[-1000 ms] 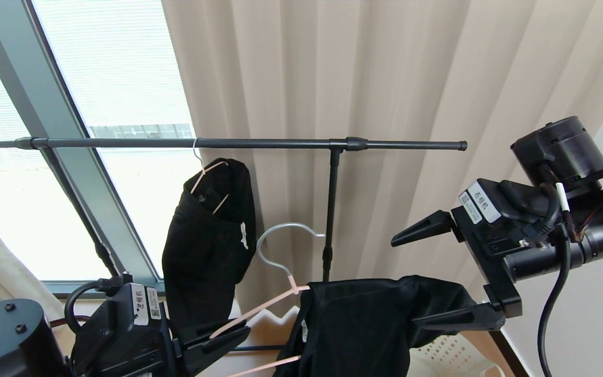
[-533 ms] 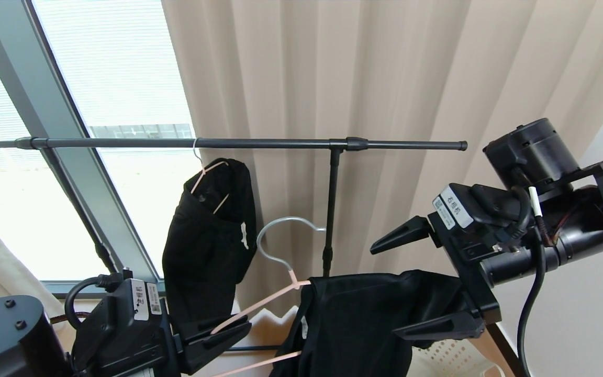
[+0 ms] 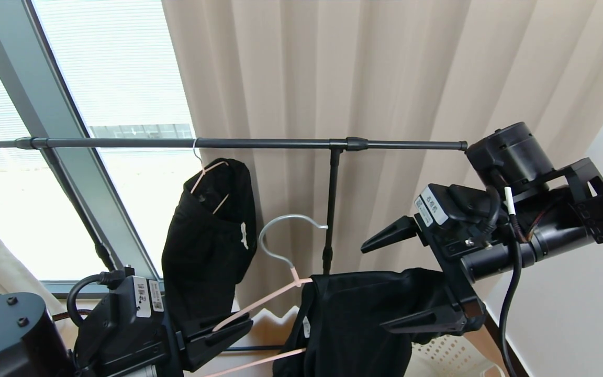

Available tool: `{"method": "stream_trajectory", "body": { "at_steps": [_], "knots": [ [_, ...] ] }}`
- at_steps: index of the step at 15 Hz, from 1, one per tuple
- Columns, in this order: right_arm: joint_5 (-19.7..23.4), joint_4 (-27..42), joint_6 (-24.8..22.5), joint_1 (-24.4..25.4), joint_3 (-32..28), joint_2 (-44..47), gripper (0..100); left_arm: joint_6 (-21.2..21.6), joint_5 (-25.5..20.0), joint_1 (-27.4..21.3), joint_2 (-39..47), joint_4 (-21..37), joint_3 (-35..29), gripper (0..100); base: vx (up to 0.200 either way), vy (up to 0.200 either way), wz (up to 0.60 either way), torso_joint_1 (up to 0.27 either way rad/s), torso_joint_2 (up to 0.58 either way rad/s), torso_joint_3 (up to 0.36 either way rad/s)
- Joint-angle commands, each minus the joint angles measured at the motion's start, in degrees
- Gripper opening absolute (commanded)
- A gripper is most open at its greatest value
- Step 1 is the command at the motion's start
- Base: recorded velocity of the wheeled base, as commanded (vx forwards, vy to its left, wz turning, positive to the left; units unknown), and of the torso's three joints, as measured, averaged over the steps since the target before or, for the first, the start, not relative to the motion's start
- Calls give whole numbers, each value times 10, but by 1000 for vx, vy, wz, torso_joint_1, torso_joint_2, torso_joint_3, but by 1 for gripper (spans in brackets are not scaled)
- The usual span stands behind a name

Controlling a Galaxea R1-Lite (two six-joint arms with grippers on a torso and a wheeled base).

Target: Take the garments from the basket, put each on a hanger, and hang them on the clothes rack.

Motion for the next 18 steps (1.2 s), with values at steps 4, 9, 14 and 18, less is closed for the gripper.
{"method": "stream_trajectory", "body": {
  "at_steps": [4, 9, 14, 18],
  "knots": [
    [-2, 0, 3, 0, -7, 15, 0, -1, -1, 0, 1, -1, -2, 0, 0, 0, 0, 0, 0, 0],
    [-2, 0, 3, 0, -4, 1, 0, -3, 0, 0, 9, 0, -3, 0, 0, 0, 0, 0, 0, 0],
    [-3, 1, 3, -1, -2, -14, 0, -1, 0, 2, 15, -1, -7, 100, 0, 0, 0, 0, 0, 0],
    [-48, 0, 8, -9, -18, -24, 0, -21, -1, 16, -21, -1, 6, 100, 0, 0, 0, 0, 0, 0]
  ]
}}
